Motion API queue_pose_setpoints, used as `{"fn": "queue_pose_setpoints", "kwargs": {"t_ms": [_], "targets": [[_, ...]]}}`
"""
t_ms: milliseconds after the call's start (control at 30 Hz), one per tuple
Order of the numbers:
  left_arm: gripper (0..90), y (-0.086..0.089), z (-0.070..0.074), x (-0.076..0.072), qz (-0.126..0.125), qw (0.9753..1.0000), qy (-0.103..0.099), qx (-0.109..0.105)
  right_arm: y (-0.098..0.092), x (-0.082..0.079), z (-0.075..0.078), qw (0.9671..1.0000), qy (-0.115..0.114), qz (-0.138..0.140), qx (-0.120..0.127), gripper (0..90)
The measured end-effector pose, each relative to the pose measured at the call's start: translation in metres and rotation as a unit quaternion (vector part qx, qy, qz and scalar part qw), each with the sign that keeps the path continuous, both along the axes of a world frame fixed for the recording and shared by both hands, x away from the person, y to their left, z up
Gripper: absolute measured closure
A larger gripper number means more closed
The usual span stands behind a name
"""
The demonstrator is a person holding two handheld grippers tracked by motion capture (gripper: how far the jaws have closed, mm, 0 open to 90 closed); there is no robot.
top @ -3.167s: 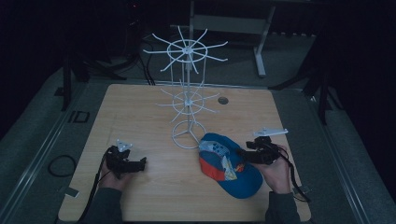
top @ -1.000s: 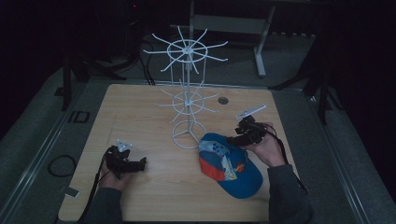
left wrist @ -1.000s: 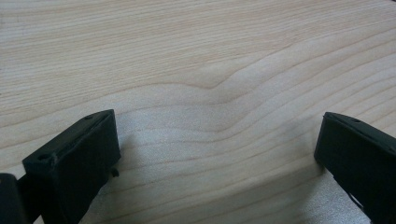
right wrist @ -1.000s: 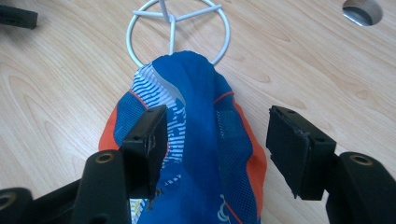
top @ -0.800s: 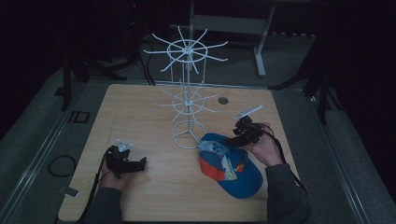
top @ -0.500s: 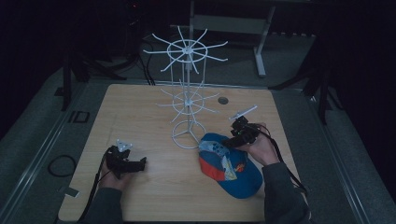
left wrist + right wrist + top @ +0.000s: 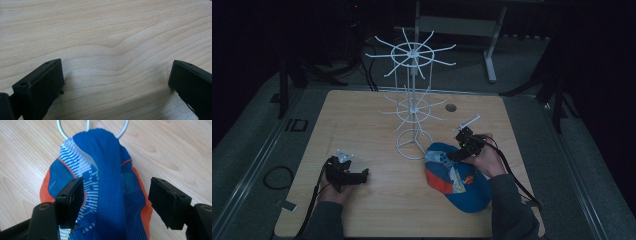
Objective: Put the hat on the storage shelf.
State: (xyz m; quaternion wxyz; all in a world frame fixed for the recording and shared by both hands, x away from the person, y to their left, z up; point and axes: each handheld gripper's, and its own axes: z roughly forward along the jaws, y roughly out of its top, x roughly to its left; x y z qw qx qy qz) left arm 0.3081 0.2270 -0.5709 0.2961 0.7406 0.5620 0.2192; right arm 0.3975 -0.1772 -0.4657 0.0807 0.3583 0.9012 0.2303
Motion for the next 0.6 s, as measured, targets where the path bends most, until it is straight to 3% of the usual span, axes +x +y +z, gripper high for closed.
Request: {"fn": "queue_pose_setpoints", "kwargs": {"t_ms": [600], "targets": [[0.2, 0.000, 0.000, 0.000, -0.001, 1.0000, 0.000, 0.000, 0.007, 0.013, -0.017, 0.9993, 0.032, 0.008, -0.017, 27.2]]}}
